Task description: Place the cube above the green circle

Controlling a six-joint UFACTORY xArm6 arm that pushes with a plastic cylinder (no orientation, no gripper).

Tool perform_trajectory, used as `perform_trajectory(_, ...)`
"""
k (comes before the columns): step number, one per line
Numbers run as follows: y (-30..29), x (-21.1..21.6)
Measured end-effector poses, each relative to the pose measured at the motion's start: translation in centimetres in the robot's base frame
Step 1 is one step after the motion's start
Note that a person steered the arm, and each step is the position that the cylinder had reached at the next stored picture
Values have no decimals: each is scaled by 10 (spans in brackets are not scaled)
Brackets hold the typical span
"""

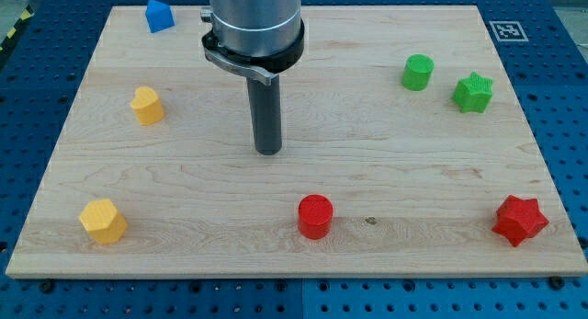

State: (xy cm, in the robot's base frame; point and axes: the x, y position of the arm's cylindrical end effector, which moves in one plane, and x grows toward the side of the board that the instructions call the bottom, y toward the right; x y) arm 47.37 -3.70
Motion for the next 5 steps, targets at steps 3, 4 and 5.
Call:
perform_trajectory(3,21,-59)
perform_trajectory(4,5,-116)
perform_trajectory(5,-32,-173)
